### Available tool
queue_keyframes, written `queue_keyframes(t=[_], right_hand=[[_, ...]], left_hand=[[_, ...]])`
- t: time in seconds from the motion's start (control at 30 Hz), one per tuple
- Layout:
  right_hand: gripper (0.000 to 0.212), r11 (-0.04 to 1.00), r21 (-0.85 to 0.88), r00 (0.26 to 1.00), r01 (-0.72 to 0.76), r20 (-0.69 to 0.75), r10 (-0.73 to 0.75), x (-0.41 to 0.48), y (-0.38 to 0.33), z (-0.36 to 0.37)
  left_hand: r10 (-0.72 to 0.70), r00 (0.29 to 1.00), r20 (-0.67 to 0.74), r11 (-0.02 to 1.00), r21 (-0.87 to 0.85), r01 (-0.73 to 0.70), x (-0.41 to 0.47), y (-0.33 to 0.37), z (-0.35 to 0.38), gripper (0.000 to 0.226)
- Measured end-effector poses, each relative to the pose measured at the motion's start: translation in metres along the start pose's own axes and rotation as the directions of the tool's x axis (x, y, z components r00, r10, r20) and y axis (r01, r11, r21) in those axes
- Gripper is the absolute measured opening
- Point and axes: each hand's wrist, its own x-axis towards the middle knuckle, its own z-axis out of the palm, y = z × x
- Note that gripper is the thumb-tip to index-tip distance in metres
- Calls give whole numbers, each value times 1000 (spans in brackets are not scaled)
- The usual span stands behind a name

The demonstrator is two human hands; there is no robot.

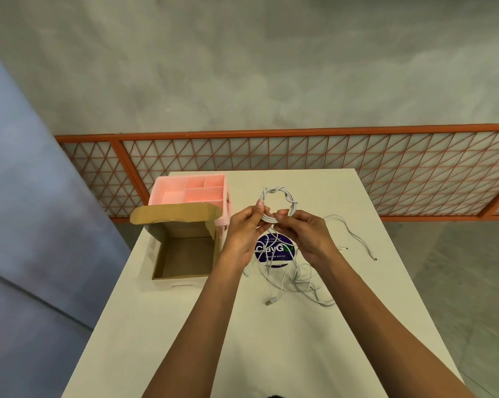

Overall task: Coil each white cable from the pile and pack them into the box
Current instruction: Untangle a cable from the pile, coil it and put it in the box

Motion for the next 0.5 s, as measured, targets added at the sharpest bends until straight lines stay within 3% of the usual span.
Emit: queue_keyframes(t=[0.2,0.33,0.5], right_hand=[[9,999,25,999,-29,-37,30,0,4,7],[10,996,32,996,-82,-44,83,0,7,9],[13,989,-104,995,-102,-6,102,0,5,6]], left_hand=[[40,986,-161,999,28,-36,4,-10,3,24],[72,979,-189,997,12,-71,6,-11,5,24],[30,982,-187,999,29,-25,9,-13,2,23]])
